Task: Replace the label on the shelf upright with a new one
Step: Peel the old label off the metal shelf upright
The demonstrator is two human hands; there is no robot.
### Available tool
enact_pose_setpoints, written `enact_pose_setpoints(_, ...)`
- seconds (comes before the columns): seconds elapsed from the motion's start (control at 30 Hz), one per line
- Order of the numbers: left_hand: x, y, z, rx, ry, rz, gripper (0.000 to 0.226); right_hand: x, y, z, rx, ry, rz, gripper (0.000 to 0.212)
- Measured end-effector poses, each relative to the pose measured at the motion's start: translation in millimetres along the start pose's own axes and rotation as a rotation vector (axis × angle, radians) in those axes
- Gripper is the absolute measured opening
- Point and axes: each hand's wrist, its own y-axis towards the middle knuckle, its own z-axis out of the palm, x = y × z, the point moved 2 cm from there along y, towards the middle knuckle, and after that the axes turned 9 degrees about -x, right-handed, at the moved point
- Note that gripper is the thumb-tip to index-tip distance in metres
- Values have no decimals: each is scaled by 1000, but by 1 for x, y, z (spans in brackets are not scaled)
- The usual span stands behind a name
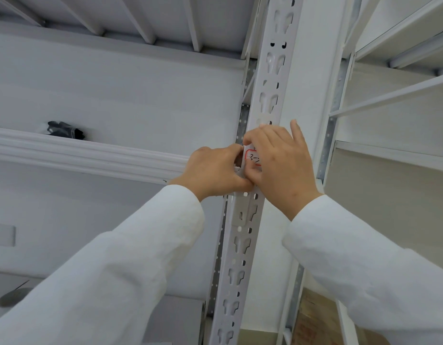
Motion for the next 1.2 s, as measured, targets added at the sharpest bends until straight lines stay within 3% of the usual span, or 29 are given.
enact_pose_setpoints(0.4,-1,-1,-3,-28,-8,26,31,-9,0,-6,135,123,2,27)
enact_pose_setpoints(0.7,-1,-1,-1,-32,2,23,27,2,5,-1,57,-12,0,22)
enact_pose_setpoints(0.93,-1,-2,-1,-37,-2,19,32,-9,-4,-8,32,178,35,23)
enact_pose_setpoints(1.2,0,-1,0,-59,-17,26,33,-5,-8,-5,-72,65,75,9)
